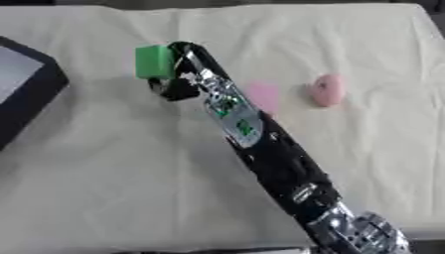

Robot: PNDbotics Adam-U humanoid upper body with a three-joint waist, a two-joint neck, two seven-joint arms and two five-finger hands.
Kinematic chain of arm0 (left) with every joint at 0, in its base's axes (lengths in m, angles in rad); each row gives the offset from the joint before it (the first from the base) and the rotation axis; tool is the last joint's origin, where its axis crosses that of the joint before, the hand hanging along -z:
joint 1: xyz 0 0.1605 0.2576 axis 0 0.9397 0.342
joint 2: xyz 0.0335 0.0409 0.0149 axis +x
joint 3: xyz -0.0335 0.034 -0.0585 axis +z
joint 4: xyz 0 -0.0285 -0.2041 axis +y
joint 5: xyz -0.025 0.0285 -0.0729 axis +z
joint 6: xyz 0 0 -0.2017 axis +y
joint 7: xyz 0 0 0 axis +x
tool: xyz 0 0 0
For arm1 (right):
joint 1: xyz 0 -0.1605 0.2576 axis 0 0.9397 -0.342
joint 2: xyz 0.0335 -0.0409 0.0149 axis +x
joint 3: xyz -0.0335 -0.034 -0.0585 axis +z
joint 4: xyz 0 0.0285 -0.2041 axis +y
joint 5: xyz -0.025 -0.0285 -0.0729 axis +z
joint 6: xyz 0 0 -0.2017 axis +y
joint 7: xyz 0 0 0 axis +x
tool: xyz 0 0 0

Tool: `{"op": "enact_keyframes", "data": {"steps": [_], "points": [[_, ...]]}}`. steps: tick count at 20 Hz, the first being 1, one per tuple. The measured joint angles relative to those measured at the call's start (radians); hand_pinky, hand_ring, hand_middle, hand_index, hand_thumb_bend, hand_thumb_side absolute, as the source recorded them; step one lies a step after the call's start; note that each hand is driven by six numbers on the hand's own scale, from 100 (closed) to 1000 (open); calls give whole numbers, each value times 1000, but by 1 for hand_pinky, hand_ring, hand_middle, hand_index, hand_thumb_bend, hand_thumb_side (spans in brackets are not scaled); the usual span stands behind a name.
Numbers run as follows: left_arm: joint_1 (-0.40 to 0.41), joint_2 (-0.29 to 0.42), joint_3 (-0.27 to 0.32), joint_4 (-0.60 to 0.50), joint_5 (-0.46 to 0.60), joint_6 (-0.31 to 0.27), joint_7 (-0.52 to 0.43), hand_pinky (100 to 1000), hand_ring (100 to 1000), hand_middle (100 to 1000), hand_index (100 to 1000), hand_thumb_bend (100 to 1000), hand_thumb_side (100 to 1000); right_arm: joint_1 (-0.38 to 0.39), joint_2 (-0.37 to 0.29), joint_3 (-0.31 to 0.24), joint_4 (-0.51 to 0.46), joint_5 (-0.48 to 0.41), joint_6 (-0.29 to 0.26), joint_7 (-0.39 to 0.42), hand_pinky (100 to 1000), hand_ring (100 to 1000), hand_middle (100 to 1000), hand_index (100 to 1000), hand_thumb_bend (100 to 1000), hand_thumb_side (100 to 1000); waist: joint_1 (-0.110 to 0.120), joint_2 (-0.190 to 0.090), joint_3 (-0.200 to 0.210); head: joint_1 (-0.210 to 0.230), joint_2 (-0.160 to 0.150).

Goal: Pick up the objects with one hand, pass them to the other hand, and then place them into the box on the other side of the table.

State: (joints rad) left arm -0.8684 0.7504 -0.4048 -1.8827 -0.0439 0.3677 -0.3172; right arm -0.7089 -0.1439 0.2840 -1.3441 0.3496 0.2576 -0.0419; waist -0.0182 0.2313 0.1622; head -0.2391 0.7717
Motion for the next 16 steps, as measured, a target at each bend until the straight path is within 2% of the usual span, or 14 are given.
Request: {"op": "enact_keyframes", "data": {"steps": [8,16], "points": [[-36,-44,-47,37,-88,12,-84,821,776,780,850,483,624,0,13,3,18,-49,2,-71,739,548,528,544,100,100,5,-1,-2,-2,0],[-70,-89,-87,87,-150,20,-121,818,779,784,851,468,610,1,26,13,22,-87,-3,-118,739,547,528,544,100,100,8,-1,-2,-7,0]]}}
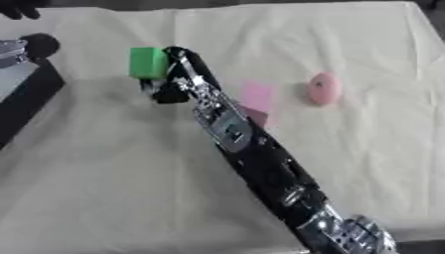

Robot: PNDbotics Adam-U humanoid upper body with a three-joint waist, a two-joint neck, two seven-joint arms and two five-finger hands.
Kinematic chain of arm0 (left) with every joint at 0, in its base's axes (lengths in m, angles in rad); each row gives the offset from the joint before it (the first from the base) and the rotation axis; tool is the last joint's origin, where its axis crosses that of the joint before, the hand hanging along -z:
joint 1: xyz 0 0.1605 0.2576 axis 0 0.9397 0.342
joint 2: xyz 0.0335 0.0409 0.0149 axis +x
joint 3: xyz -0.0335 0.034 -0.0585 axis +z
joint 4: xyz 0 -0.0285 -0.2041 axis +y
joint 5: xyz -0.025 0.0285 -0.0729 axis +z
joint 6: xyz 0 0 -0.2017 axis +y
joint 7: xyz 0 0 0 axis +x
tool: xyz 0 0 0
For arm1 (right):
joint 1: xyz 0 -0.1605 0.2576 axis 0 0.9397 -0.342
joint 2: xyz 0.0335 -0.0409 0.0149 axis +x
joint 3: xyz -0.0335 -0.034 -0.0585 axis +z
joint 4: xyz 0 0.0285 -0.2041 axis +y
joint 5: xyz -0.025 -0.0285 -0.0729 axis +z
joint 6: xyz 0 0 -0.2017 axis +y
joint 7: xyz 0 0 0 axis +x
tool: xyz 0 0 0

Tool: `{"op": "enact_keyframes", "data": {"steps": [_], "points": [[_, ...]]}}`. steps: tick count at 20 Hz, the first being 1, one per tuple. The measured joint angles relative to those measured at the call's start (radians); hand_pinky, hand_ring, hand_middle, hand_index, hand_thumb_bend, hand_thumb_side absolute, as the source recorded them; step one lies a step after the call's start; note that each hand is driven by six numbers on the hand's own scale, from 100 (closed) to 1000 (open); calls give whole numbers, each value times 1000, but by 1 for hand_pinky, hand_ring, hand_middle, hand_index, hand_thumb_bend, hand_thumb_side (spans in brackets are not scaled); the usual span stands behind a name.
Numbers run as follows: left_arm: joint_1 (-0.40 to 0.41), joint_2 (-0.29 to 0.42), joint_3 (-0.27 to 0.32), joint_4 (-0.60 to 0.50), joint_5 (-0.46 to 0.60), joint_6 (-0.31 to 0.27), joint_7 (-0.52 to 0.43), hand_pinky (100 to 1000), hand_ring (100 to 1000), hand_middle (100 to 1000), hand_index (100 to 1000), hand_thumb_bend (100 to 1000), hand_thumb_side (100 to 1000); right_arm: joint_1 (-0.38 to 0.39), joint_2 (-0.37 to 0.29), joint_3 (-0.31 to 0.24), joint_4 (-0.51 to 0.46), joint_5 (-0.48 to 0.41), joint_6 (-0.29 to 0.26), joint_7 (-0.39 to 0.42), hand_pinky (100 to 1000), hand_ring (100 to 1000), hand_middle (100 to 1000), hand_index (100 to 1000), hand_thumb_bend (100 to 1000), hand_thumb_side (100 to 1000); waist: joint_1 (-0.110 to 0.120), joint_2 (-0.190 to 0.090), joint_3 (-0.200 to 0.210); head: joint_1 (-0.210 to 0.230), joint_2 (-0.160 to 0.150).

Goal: Pick up the objects with one hand, pass them to the other hand, and then place them into the box on the other side of the table.

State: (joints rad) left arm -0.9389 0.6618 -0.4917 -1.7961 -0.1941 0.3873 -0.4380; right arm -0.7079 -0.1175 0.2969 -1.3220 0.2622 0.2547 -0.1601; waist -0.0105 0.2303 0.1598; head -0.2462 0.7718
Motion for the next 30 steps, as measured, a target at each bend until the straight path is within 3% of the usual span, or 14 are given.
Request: {"op": "enact_keyframes", "data": {"steps": [20,24,26,28,30], "points": [[-94,-133,-92,175,-179,-59,-93,824,805,808,860,481,578,7,-2,24,-3,0,-12,-22,739,541,527,541,100,100,15,0,10,-3,0],[-111,-156,-102,215,-222,-82,-114,826,814,816,862,488,524,10,-2,25,-6,-2,-12,-30,738,538,527,540,100,100,16,-1,10,-1,0],[-117,-170,-106,238,-246,-97,-124,827,817,818,859,486,456,10,-2,28,-11,-3,-12,-34,738,537,527,540,100,100,16,-1,9,-1,0],[-120,-183,-110,260,-268,-114,-129,819,809,802,789,477,398,10,-2,32,-14,-4,-11,-36,738,537,526,540,100,100,17,-1,8,0,0],[-122,-194,-110,276,-282,-128,-123,815,806,778,737,487,396,10,-2,37,-18,-7,-9,-36,738,537,526,540,100,100,20,-1,7,2,0]]}}
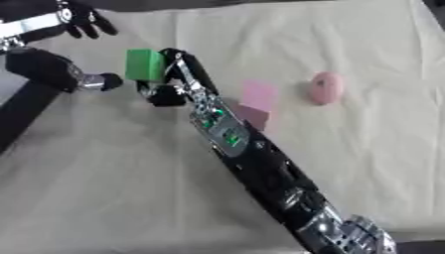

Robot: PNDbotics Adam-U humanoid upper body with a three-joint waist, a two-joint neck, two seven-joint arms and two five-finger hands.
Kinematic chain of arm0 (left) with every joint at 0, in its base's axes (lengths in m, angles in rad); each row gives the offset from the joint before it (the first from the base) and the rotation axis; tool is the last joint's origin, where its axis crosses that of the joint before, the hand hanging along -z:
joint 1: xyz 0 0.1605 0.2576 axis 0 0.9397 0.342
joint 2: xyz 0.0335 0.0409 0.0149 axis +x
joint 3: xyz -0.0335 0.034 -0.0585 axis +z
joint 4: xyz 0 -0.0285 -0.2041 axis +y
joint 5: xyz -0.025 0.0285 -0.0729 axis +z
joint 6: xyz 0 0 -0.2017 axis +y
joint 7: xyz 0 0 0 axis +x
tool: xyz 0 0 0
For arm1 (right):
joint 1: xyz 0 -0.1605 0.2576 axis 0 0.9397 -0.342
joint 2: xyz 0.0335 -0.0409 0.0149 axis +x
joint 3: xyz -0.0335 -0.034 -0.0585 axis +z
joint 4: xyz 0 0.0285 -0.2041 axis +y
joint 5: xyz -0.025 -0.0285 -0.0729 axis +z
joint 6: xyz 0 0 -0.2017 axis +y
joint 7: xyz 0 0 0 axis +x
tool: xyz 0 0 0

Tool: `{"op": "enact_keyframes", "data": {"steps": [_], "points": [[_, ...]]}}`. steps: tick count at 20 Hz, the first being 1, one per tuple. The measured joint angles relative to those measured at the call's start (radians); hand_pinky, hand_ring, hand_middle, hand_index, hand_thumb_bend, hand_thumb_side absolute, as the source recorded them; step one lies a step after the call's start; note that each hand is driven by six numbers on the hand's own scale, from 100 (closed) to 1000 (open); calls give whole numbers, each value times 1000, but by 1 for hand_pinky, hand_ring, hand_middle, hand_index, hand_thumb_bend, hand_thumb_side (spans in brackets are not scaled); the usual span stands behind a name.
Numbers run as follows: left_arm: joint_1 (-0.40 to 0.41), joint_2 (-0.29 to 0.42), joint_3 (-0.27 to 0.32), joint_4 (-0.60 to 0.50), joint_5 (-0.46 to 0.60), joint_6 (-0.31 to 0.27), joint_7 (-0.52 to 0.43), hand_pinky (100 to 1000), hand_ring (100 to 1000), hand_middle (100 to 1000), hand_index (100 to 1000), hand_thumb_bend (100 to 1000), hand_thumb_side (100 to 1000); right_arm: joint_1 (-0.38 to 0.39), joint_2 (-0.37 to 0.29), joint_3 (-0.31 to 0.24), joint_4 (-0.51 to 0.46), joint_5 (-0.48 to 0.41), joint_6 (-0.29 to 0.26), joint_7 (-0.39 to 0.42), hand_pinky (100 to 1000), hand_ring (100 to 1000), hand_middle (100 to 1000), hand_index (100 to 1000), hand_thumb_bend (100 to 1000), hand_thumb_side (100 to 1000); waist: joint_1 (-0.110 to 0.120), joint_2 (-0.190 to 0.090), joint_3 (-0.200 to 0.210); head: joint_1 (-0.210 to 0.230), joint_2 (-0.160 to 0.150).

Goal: Pick up the objects with one hand, pass them to the other hand, and then place them into the box on the other side of the table.

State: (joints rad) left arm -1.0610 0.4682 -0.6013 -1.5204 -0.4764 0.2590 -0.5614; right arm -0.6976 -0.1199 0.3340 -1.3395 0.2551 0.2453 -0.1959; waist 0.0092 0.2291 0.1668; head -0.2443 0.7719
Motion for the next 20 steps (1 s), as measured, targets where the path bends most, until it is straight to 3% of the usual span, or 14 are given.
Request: {"op": "enact_keyframes", "data": {"steps": [4,5,11,20], "points": [[-3,-12,-4,24,-12,-26,7,819,812,779,710,544,423,0,0,7,-11,-5,4,4,739,537,527,539,100,100,2,0,-4,2,0],[-3,-13,-6,27,-17,-35,6,819,815,781,723,580,405,0,0,8,-13,-5,5,5,739,537,526,540,100,100,2,0,-5,2,0],[-5,-25,-14,52,-66,-91,4,826,826,807,817,608,496,0,0,13,-23,-6,10,11,740,536,526,539,100,100,2,0,-8,4,0],[-8,-31,-17,58,-126,-134,60,820,832,810,848,628,366,2,0,21,-24,-6,12,18,740,535,526,538,100,100,2,0,-10,7,0]]}}
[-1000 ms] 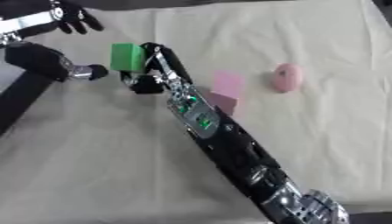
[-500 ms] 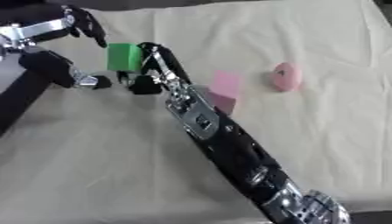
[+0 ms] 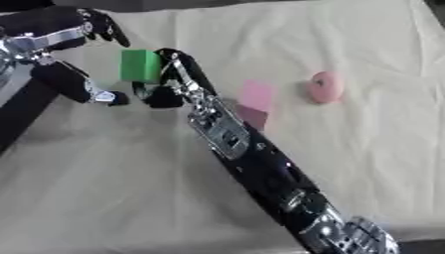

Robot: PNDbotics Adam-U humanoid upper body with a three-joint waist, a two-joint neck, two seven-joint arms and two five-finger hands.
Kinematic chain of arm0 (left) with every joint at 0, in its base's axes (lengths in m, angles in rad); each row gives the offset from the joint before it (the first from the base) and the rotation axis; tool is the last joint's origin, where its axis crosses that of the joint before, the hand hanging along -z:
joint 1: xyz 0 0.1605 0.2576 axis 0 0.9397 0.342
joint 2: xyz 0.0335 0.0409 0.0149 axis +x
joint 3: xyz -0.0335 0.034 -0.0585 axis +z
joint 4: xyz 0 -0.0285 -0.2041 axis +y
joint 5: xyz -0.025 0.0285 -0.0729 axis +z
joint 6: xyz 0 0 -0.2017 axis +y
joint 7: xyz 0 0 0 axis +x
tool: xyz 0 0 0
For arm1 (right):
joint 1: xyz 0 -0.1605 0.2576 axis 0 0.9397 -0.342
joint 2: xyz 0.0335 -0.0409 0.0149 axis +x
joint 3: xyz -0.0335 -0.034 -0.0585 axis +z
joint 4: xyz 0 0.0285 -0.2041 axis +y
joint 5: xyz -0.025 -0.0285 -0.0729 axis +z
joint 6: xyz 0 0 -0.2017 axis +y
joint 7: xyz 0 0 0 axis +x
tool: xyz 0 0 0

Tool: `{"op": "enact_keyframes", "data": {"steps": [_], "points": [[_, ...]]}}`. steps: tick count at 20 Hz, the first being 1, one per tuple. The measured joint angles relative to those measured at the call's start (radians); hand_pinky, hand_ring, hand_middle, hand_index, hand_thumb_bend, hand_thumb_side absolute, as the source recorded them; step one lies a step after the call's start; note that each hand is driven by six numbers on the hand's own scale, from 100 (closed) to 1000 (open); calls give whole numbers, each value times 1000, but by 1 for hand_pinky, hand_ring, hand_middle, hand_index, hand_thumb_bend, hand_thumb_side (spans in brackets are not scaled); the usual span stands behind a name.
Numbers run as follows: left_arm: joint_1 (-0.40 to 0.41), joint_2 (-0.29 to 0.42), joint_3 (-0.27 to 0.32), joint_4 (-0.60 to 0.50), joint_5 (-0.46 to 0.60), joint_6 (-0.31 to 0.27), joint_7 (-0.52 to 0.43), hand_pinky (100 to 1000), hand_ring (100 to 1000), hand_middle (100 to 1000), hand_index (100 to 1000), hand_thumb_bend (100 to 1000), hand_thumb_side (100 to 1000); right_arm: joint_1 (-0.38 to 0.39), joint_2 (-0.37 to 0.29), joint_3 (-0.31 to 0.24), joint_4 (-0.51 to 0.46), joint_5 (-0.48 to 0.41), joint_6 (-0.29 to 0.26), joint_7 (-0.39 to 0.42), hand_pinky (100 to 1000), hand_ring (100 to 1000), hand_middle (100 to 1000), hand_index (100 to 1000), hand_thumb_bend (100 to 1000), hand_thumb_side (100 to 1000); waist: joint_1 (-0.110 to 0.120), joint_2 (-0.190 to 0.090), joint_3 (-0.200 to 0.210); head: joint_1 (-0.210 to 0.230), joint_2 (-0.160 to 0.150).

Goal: Pick up the objects with one hand, pass them to the other hand, and then place them into the box on the other side of the table.

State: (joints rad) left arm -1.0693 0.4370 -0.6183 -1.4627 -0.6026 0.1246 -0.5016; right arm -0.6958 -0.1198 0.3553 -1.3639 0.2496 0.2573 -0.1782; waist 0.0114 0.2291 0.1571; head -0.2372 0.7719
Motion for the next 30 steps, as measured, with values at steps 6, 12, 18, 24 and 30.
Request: {"op": "enact_keyframes", "data": {"steps": [6,12,18,24,30], "points": [[-3,-4,-5,-15,-81,-35,44,811,834,808,833,582,291,0,0,10,-5,-1,-1,9,740,534,525,538,100,100,0,0,-2,6,0],[-3,-11,-9,-9,-123,-63,71,805,831,802,812,578,291,1,0,16,-8,-6,-6,16,739,534,531,538,100,100,2,0,-5,7,0],[-3,-24,-14,17,-127,-75,69,804,829,801,806,589,303,0,0,21,-18,-7,-11,19,738,533,535,538,100,100,5,0,-5,8,0],[-3,-36,-14,50,-133,-81,72,805,830,803,809,599,323,-1,0,21,-20,-3,-16,15,736,533,535,538,100,100,6,0,-7,8,0],[-3,-48,-14,74,-153,-83,84,798,827,800,807,598,317,-5,0,22,-22,9,-21,6,734,531,535,538,100,100,7,0,-7,11,0]]}}
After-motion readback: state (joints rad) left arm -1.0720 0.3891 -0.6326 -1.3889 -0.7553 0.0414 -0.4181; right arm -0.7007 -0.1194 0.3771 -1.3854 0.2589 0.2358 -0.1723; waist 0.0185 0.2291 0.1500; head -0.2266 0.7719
